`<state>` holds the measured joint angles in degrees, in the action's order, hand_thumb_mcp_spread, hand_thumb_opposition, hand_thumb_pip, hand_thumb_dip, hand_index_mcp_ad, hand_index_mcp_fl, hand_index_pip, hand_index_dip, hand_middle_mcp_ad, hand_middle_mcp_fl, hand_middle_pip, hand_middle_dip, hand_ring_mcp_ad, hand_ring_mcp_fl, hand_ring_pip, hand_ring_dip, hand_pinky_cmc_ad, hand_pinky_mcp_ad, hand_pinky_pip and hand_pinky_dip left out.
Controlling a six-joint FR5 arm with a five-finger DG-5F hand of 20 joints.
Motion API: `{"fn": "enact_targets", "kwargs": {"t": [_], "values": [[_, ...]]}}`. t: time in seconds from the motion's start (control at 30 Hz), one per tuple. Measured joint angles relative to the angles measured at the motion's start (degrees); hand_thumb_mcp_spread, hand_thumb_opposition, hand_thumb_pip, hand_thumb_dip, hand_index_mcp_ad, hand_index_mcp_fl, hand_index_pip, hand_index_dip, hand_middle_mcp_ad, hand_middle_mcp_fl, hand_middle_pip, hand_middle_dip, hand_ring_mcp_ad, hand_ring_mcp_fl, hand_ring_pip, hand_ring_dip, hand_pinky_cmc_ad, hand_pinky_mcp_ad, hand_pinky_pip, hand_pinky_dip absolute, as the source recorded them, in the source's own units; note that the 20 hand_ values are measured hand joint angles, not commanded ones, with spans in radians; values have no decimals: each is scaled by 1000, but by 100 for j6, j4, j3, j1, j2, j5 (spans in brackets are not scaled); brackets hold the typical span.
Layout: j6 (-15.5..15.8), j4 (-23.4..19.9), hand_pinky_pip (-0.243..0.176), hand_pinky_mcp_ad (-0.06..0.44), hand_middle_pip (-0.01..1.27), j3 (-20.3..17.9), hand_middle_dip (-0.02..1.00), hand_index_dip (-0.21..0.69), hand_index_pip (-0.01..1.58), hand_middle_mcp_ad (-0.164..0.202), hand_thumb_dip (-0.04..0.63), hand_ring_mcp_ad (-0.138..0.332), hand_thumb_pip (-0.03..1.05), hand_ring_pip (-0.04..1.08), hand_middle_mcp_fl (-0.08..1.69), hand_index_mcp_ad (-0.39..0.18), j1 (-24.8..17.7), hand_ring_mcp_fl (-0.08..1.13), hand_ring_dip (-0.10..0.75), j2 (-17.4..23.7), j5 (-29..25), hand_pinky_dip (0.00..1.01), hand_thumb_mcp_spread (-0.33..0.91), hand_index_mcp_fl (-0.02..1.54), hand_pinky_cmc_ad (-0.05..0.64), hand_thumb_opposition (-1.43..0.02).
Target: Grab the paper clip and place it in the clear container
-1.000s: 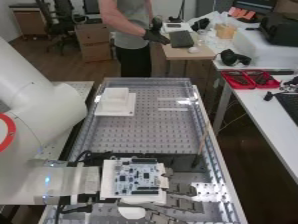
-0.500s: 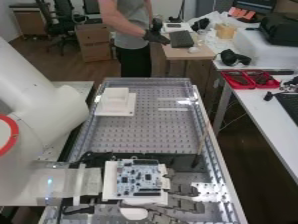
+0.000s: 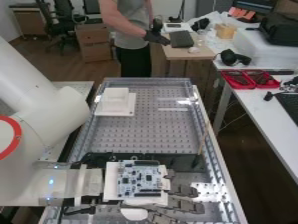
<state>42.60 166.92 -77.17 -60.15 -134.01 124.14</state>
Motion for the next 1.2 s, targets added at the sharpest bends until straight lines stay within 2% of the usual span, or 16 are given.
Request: {"fn": "enact_targets", "kwargs": {"t": [0.43,0.53,1.2], "values": [[-50,1,17,276,133,9,204,166,1557,37,333,117,728,99,152,-162,-14,-3,98,-54,-17,209,436,188,330,-829],[-56,7,21,278,133,37,204,166,1557,40,333,101,728,99,152,-162,-11,-3,98,-76,-28,209,433,188,333,-826],[-140,-35,21,278,133,24,204,166,1557,37,330,101,689,99,154,-171,-11,-3,98,-116,-28,194,452,265,330,-822]]}}
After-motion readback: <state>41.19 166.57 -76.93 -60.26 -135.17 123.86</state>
